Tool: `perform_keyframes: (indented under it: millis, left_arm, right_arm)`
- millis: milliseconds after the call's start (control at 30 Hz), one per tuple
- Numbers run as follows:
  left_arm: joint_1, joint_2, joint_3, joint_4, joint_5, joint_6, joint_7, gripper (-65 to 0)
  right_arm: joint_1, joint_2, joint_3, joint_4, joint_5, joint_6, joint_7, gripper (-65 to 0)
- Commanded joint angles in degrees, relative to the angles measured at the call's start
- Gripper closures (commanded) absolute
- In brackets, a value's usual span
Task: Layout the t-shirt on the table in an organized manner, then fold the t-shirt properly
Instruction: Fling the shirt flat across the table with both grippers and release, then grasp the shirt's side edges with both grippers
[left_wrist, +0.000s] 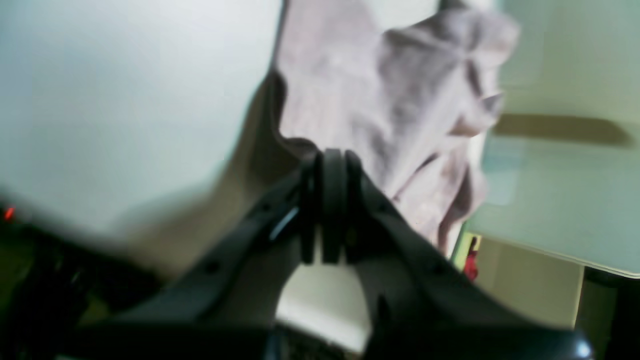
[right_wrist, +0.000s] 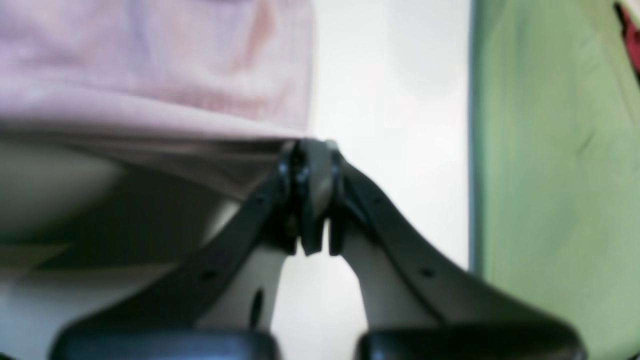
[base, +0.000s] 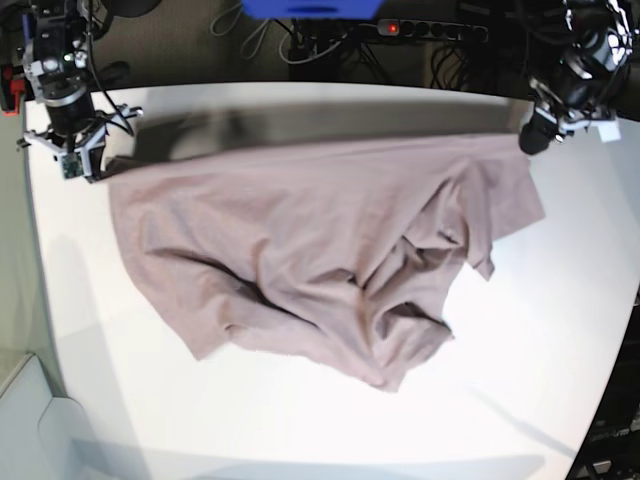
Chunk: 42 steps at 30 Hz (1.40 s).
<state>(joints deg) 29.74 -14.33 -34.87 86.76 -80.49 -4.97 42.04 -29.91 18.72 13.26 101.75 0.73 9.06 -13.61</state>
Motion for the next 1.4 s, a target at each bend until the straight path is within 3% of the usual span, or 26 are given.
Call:
perform_keyframes:
  millis: [0,100,233,333,533,667,933,1267,1367]
  left_arm:
    - [0.8,-1.2,-1.1,0.7,-4.5,1.5,-2.8,-0.4]
    - [1.3,-1.1,-1.0,0.7,-4.5,1.5,-1.8,-0.4]
    - [0.5,-1.1,-2.0,0.7,-4.5,1.5,5.5,-0.5]
    - [-0.7,-0.7,-4.6,0.5,-4.5,1.5,11.2,-1.3]
    - [-1.1,5.2,-15.0,-3.6,-4.5,1.4,17.0,-17.8]
    - [-1.9,5.9,-17.7,-4.3,-4.5,1.4,19.7,-26.2]
    - [-3.6,5.9,-20.7,-3.5,-4.5,1.3,20.1,-29.3]
    - [-19.1,6.2,-15.1,-4.2,-4.5,1.7,19.4,-28.8]
    - [-22.9,5.9,-11.3,-4.2,2.2,1.9,19.5,-27.9]
  right_arm:
    - [0.2,0.8,0.8,0.9,-0.7,-2.9,0.9,0.0]
    - [0.5,-1.2,1.1,0.9,-0.7,-2.9,0.5,0.0]
    - [0.3,-2.6,1.0,0.9,-0.7,-2.9,0.5,-0.4]
    - [0.2,-3.2,1.0,1.0,-0.7,-2.9,0.5,-6.4]
    - [-1.9,-3.1,1.6,1.3,-0.7,-2.9,0.6,-19.1]
    - [-2.0,-3.4,5.8,1.3,-0.7,-2.9,0.6,-22.7]
    - [-0.4,-3.4,6.4,3.8,-0.7,-2.8,0.5,-23.3]
    - [7.7,-3.3,-3.8,5.1,-0.7,-2.8,0.5,-21.2]
    - [11.0,-3.4,-5.2,5.0,-0.8,-2.8,-0.4,-15.0]
